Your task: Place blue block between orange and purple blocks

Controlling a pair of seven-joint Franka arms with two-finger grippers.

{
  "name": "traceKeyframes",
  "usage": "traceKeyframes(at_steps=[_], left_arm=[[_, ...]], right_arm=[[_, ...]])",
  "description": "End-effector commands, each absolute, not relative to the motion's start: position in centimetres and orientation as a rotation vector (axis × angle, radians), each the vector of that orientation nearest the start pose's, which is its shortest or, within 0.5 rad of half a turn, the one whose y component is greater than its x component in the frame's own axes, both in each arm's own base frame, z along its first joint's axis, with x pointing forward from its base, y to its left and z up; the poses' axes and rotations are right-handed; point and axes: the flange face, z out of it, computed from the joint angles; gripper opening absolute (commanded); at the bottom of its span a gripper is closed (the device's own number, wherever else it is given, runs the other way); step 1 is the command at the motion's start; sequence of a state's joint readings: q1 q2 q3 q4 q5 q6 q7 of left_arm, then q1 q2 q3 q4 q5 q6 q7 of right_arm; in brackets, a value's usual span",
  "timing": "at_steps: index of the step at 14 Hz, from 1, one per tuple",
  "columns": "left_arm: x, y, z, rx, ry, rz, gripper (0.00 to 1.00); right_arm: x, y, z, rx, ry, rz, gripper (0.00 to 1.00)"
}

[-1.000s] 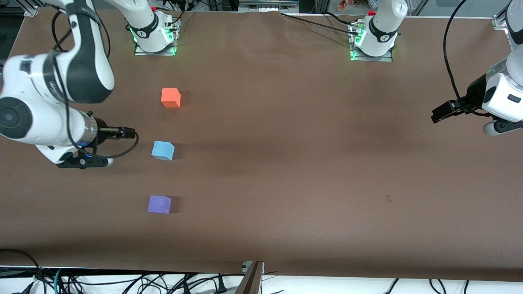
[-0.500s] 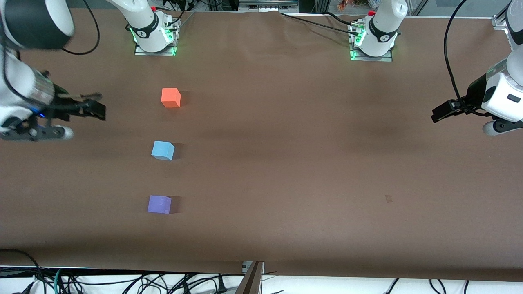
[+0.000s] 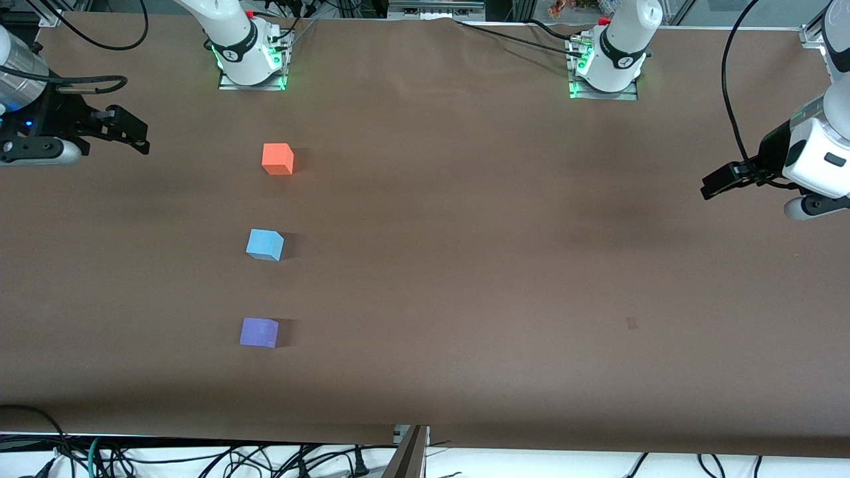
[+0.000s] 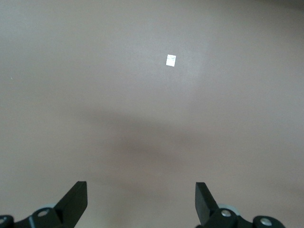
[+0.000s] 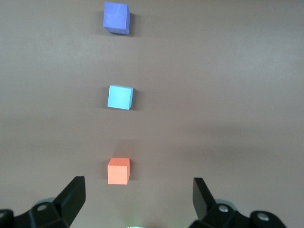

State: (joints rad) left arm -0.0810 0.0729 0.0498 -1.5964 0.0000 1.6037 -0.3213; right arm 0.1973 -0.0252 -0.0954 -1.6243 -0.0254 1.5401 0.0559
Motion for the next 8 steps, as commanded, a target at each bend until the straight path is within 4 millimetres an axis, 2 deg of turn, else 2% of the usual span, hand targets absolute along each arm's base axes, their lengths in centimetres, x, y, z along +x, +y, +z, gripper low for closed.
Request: traceKeyframes(at_steps=[1, 4, 5, 8], left_arm=[[57.3, -1.8, 58.0, -3.106, -0.413, 0.105, 1.0], [57.4, -2.0, 58.1, -3.11, -0.358, 0.102, 1.0], [57.4, -2.0, 58.1, -3.119, -0.303, 0.1, 1.0], [57.4, -1.8, 58.3, -3.117, -0.288, 0.092, 1.0]], right_arm=[[54.0, 5.2, 60.6, -3.188, -0.101, 0.087, 1.0], [55.2, 5.4, 60.9, -3.193, -0.11, 0.08, 1.0], [55.4, 5.5, 61.0, -3.192, -0.11, 0.082, 1.0], [55.7, 5.7, 60.8, -3.191, -0.112, 0.084, 1.0]])
